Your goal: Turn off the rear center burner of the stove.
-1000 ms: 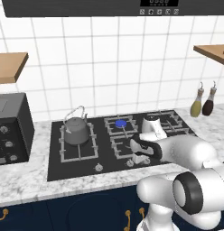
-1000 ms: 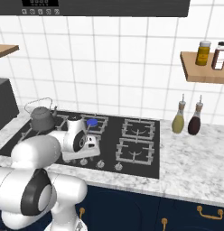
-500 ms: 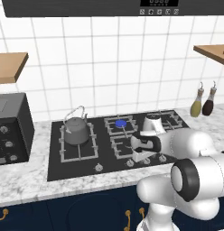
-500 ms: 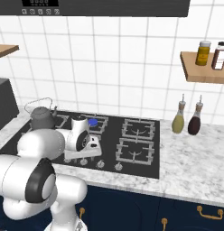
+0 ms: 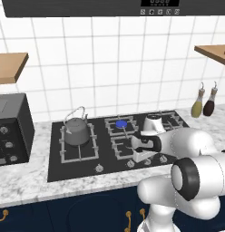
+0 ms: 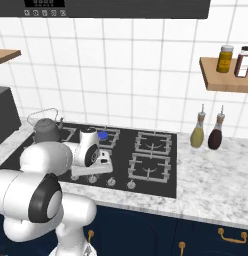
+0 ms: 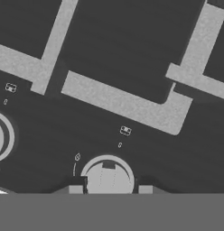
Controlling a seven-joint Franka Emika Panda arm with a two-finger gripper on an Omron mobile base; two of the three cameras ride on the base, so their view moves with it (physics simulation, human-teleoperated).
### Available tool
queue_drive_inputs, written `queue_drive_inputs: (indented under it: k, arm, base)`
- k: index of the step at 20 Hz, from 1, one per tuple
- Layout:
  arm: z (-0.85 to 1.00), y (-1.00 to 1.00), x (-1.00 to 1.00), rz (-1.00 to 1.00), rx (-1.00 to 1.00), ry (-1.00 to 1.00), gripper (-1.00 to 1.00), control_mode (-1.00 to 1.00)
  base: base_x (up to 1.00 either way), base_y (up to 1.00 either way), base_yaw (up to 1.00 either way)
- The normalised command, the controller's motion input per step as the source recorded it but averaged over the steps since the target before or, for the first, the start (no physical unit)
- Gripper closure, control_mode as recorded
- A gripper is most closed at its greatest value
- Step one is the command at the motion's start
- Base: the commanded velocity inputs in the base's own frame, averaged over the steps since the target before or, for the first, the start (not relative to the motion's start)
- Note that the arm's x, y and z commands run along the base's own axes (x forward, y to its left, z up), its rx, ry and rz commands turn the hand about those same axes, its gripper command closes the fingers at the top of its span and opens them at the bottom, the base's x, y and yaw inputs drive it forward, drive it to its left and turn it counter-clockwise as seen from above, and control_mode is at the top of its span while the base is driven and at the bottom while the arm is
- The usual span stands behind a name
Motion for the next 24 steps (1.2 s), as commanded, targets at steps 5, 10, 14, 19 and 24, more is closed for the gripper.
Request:
queue_drive_inputs:
  k: [5,10,14,19,24]
  arm:
    - [0.00,-0.03,0.00,-0.20,0.01,0.00,1.00,-1.00]
    - [-0.12,-0.05,-0.20,-0.49,0.06,0.00,1.00,-1.00]
    - [-0.27,-0.02,-0.28,-0.65,0.06,0.00,1.00,-1.00]
    - [-0.32,0.00,-0.30,-0.77,0.02,0.00,1.00,-1.00]
    - [-0.42,0.06,-0.26,-0.83,0.00,0.00,1.00,-1.00]
  base:
    - [0.00,0.00,0.00]
    - [0.00,0.00,0.00]
    - [0.00,0.00,0.00]
    - [0.00,0.00,0.00]
    - [0.00,0.00,0.00]
